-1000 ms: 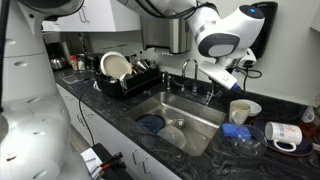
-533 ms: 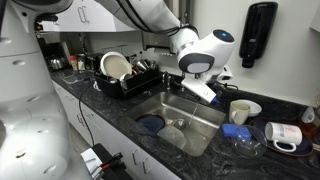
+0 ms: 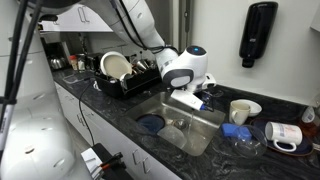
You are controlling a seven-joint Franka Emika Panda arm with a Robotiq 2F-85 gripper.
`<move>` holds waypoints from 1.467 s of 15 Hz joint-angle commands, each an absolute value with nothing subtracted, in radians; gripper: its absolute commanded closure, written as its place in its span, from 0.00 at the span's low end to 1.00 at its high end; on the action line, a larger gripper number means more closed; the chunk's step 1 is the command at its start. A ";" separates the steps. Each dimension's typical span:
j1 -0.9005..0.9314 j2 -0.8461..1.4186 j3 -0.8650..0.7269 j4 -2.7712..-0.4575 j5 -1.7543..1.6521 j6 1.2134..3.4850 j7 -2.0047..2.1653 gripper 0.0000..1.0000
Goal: Remove the clear fork from the mug and put it in the sink.
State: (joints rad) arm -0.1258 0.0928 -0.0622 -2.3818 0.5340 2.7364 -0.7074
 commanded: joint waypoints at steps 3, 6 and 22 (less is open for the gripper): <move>-0.080 0.202 -0.085 -2.416 0.327 2.889 -0.561 0.99; -0.050 0.275 -0.117 -2.410 0.225 2.935 -0.471 0.99; -0.103 0.269 -0.150 -2.372 -0.113 2.881 -0.152 0.07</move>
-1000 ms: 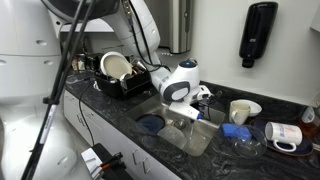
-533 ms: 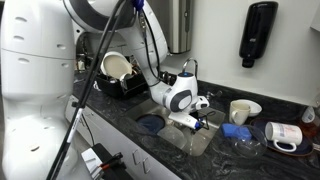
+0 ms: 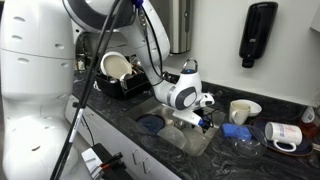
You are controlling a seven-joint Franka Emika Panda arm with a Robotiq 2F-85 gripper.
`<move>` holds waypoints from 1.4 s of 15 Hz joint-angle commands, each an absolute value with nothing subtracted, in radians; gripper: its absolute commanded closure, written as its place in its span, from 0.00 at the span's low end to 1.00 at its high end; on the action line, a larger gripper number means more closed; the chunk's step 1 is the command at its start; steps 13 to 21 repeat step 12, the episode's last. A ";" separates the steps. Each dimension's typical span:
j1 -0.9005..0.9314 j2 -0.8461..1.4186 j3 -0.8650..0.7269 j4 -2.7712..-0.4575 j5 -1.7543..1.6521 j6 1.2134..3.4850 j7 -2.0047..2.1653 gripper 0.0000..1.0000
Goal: Remove the clear fork from the mug and put it in the sink.
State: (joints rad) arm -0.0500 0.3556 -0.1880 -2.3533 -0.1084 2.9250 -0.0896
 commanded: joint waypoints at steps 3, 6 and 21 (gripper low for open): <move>-0.143 0.196 -0.121 -2.368 -0.098 2.810 -0.242 0.00; -0.153 0.125 -0.126 -2.344 -0.119 2.618 -0.335 0.00; -0.155 0.029 -0.139 -2.267 -0.079 2.278 -0.494 0.00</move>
